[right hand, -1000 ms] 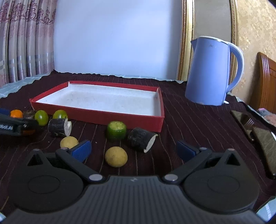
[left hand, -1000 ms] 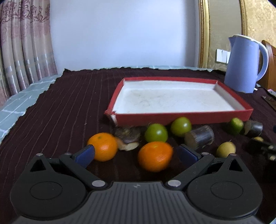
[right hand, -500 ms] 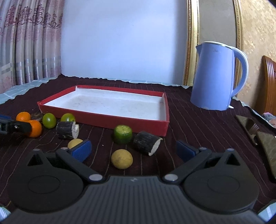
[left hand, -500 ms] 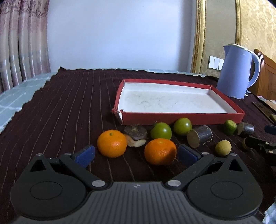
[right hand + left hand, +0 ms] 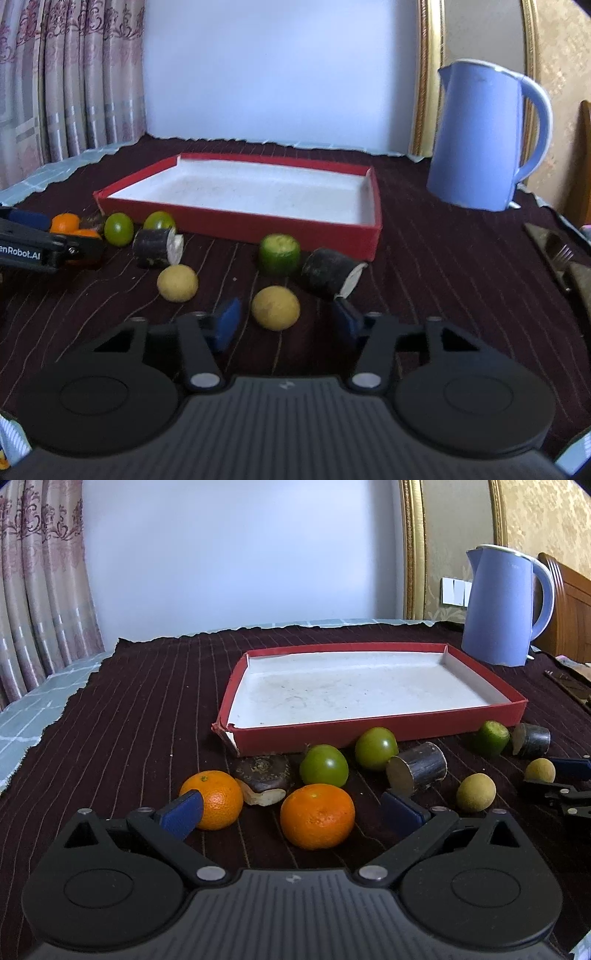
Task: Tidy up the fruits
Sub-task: 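Move the left tool to a mandarin orange while the right tool approaches a yellow fruit, then close the left tool on the orange while the right tool closes on the yellow fruit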
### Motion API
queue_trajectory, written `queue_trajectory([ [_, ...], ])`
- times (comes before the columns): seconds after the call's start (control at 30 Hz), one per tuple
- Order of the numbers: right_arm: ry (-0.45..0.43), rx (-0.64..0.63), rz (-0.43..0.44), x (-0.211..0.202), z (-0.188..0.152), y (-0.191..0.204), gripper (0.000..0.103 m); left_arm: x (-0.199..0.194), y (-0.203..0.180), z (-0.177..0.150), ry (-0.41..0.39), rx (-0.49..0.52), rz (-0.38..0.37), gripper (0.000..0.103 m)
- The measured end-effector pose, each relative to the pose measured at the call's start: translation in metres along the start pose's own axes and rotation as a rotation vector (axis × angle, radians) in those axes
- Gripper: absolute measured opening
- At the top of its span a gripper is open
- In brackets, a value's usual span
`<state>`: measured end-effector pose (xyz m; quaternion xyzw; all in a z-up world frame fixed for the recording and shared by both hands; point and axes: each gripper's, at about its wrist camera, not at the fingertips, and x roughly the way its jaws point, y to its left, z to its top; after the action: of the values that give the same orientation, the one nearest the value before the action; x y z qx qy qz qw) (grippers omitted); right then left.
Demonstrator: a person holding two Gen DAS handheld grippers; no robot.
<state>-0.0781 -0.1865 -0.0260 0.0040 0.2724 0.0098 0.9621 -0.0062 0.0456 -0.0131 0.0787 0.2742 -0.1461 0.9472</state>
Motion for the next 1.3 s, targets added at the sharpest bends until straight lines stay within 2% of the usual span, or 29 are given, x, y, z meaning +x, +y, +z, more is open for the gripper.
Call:
queue_trajectory([
  [0.13,0.0,-0.015,-0.004,0.002,0.0,0.004,0.046,-0.001,-0.001,-0.001,-0.005,0.005,-0.001,0.103],
  [0.2,-0.004,-0.017,-0.008,0.003,0.001,0.003,0.041,0.0,-0.003,-0.001,-0.002,0.006,0.003,0.103],
  [0.33,-0.005,-0.018,-0.018,0.004,0.001,0.001,0.037,0.001,-0.007,0.001,0.004,0.007,0.012,0.103],
  [0.47,-0.01,-0.026,-0.022,0.004,0.001,0.0,0.033,0.0,-0.013,0.002,0.015,0.015,-0.014,0.101],
  [0.53,-0.011,-0.017,-0.018,0.002,0.001,0.001,0.031,0.001,-0.016,0.001,0.026,0.029,-0.037,0.081],
  [0.57,-0.012,-0.018,-0.019,0.002,0.001,0.001,0.031,0.003,-0.018,0.001,0.045,0.032,-0.042,0.057],
  [0.6,-0.014,-0.018,-0.019,0.003,0.001,0.001,0.031,0.009,-0.019,0.0,0.077,0.031,-0.03,0.047],
  [0.67,-0.017,-0.014,-0.018,0.003,0.001,0.0,0.031,0.013,-0.017,0.0,0.083,0.012,-0.035,0.042],
  [0.77,-0.022,-0.01,-0.015,0.003,0.001,0.0,0.031,0.012,-0.013,0.001,0.088,-0.008,-0.044,0.041],
  [0.9,-0.03,0.006,-0.005,0.001,0.002,-0.002,0.026,0.01,-0.015,0.001,0.088,-0.007,-0.032,0.041],
  [1.3,-0.068,-0.002,-0.014,-0.013,0.009,0.0,0.026,-0.004,-0.036,0.018,0.028,0.051,0.0,0.041],
])
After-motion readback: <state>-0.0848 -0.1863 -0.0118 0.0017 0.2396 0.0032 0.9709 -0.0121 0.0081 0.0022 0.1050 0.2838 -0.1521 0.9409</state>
